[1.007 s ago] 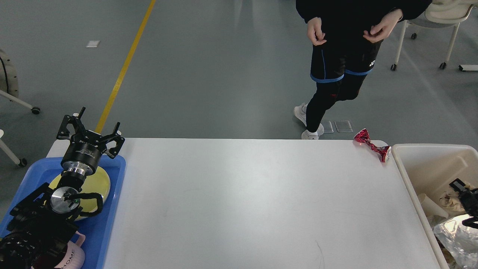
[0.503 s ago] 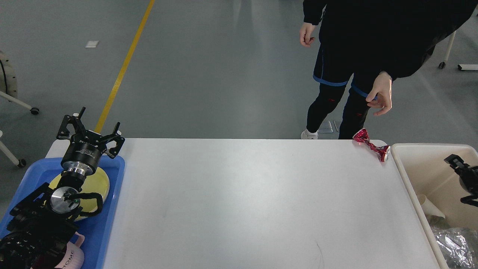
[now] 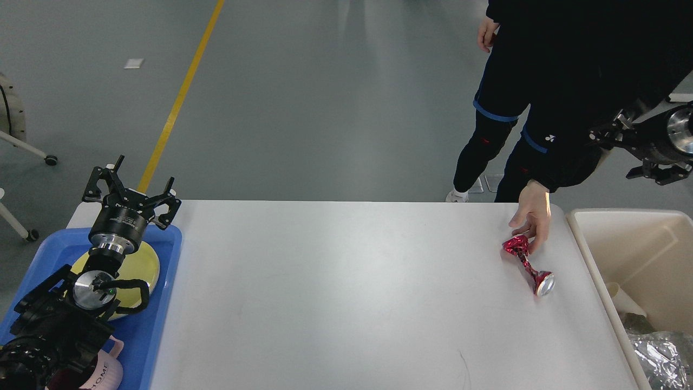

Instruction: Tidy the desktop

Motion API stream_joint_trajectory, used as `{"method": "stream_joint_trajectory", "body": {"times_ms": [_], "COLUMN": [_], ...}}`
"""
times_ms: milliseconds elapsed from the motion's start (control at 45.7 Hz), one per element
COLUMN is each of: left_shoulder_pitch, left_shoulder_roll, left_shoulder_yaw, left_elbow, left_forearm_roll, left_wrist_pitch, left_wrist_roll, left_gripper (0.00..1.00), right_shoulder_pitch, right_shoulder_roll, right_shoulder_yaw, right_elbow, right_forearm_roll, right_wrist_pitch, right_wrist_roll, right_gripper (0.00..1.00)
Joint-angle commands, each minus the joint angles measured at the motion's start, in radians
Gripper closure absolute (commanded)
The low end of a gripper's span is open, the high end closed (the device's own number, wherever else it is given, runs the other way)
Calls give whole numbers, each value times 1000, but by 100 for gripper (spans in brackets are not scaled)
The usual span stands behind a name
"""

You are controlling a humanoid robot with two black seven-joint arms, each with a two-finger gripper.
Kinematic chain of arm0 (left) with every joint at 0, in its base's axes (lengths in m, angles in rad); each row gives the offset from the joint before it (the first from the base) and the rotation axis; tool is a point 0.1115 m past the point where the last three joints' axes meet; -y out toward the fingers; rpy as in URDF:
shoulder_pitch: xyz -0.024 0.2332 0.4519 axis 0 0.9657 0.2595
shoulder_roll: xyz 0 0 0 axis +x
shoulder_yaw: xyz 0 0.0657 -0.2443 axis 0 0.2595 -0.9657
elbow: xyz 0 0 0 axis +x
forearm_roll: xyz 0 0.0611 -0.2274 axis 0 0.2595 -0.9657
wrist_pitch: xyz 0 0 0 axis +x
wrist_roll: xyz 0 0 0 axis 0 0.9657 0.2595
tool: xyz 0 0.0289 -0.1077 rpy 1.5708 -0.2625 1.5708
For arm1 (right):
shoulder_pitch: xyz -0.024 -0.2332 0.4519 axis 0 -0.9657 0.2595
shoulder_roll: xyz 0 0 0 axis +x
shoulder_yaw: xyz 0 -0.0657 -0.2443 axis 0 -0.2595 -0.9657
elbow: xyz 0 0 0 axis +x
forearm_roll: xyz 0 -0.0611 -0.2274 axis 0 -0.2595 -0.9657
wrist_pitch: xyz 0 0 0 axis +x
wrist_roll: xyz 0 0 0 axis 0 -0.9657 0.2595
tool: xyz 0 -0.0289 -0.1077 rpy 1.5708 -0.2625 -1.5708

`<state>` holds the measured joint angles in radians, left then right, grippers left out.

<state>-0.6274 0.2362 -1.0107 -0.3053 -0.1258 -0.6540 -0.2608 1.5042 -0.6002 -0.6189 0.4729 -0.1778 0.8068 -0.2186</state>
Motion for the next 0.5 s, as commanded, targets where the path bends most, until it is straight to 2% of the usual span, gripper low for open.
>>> {"method": "stream_joint_trajectory", "body": {"times_ms": [0, 88, 197, 350, 481], "left_shoulder_pitch": [0, 0, 0, 0, 0], "left_shoulder_roll": [0, 0, 0, 0, 0], "left_shoulder_yaw": [0, 0, 0, 0, 0], "left_elbow": [0, 0, 0, 0, 0], "left_forearm_roll": [0, 0, 0, 0, 0], "left_wrist_pitch": [-1, 1, 1, 1, -1], "left_wrist_roll": [0, 0, 0, 0, 0], "left_gripper": [2, 2, 2, 2, 2], "right_shoulder_pitch": [246, 404, 510, 528, 417], "right_shoulder_roll": [-108, -133, -131, -102, -84], "right_shoulder_yaw": [-126, -191, -231, -243, -263], "right_elbow": [425, 686, 861, 892, 807], "right_forearm_roll": [-11, -26, -26, -35, -66], "right_wrist_pitch": [15, 15, 14, 2, -67], "right_wrist_roll": [-13, -34, -45, -45, -44], "right_gripper": [0, 0, 0, 0, 0]}}
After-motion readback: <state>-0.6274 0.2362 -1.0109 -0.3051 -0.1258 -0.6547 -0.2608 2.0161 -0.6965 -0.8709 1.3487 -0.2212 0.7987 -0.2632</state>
